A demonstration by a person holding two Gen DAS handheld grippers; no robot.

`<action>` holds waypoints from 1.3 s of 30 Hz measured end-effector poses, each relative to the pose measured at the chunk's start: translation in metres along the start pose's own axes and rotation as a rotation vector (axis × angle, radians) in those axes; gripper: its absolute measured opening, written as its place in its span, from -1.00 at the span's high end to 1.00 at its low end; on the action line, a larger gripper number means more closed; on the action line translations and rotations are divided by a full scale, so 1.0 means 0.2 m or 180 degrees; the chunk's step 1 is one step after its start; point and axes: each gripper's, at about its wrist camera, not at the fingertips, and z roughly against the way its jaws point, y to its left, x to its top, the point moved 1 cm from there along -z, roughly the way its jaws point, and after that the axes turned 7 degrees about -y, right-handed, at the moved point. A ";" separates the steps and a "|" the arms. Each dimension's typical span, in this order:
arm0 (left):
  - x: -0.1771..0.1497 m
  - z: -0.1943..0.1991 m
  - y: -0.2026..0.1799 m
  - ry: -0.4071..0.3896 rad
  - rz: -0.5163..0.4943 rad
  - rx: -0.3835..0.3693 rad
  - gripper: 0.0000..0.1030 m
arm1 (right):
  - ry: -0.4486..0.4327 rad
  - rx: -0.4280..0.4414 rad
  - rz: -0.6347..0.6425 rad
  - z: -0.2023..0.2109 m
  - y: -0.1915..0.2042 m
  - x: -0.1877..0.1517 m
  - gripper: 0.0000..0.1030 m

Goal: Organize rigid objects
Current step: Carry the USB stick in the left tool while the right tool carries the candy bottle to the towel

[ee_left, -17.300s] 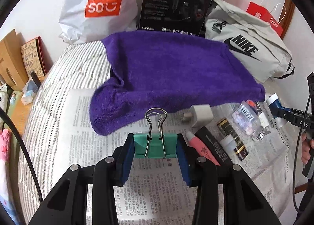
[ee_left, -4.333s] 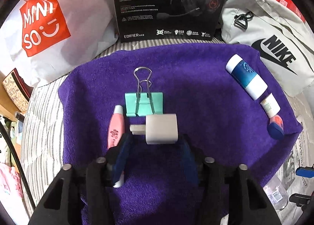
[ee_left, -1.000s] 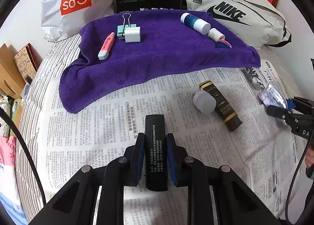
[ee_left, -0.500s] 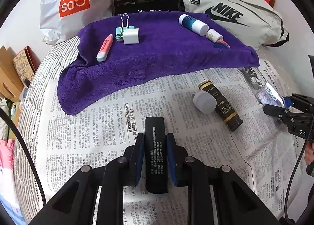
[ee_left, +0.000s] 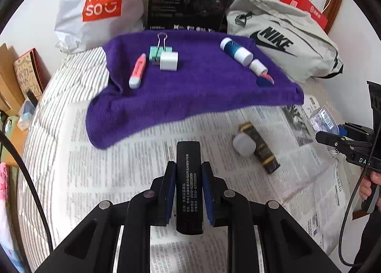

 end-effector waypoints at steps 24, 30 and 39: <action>0.39 -0.10 0.09 -0.0171 0.0077 -0.0096 0.60 | -0.0105 0.0202 0.0112 -0.12 0.02 0.34 0.23; 0.49 -0.16 0.14 -0.0170 0.0154 -0.0102 0.60 | -0.0130 0.0171 0.0176 -0.20 0.02 0.57 0.23; 0.53 -0.35 0.21 0.0033 0.0182 -0.0046 0.60 | 0.0217 0.0201 0.0294 -0.48 0.07 0.70 0.23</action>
